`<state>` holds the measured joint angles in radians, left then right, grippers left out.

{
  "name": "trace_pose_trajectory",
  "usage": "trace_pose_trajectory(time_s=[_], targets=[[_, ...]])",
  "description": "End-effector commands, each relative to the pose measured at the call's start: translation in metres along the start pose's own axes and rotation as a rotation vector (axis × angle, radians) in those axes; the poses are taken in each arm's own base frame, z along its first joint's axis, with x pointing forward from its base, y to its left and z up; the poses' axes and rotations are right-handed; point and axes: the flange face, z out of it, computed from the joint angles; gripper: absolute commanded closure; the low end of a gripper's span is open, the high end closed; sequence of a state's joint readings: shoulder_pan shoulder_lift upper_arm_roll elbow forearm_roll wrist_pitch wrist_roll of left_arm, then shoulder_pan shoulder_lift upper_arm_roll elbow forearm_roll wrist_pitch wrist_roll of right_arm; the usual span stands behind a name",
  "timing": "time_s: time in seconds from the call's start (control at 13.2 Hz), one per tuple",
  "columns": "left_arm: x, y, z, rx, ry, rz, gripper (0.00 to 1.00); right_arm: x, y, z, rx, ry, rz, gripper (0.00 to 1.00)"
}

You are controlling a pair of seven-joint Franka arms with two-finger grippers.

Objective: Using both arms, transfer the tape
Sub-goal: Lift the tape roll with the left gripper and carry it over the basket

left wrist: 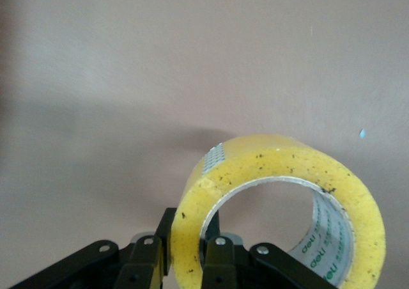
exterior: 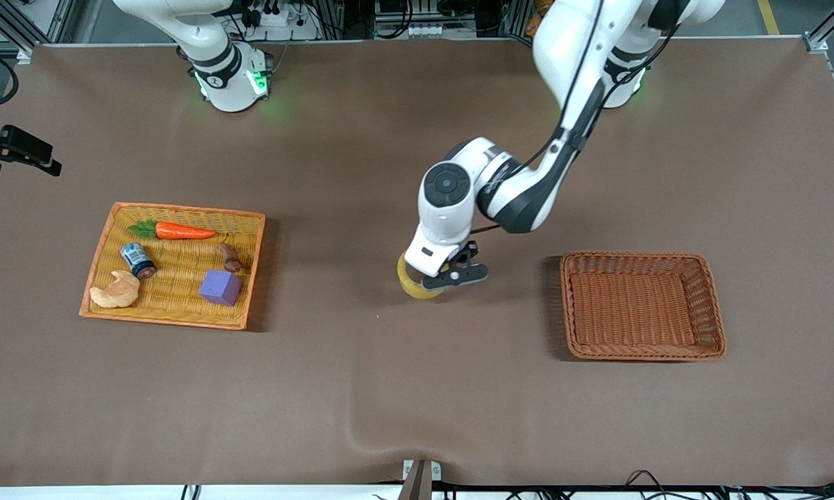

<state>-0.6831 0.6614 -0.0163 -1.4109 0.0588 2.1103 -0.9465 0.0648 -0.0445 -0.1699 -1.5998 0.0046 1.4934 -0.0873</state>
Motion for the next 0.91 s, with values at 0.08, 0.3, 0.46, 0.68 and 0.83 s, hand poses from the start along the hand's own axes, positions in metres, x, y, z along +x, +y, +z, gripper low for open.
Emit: trace_pose_trajectory(time_s=[0.08, 0.3, 0.46, 0.68, 0.83], targets=[[0.046, -0.057, -0.059, 0.036, 0.028, -0.109, 1.00, -0.004, 0.005, -0.012, -0.017, 0.011, -0.001, 0.00], [0.098, -0.115, -0.077, 0.037, 0.051, -0.172, 1.00, -0.004, 0.005, -0.013, -0.017, 0.013, -0.001, 0.00], [0.131, -0.158, -0.069, 0.053, 0.040, -0.146, 1.00, -0.005, 0.004, -0.013, -0.017, 0.007, 0.001, 0.00], [0.168, -0.223, -0.052, 0.090, 0.020, -0.105, 1.00, -0.006, 0.005, -0.013, -0.016, 0.005, 0.001, 0.00], [0.181, -0.255, -0.033, 0.113, -0.012, -0.103, 1.00, -0.006, 0.007, -0.013, -0.016, 0.005, 0.004, 0.00]])
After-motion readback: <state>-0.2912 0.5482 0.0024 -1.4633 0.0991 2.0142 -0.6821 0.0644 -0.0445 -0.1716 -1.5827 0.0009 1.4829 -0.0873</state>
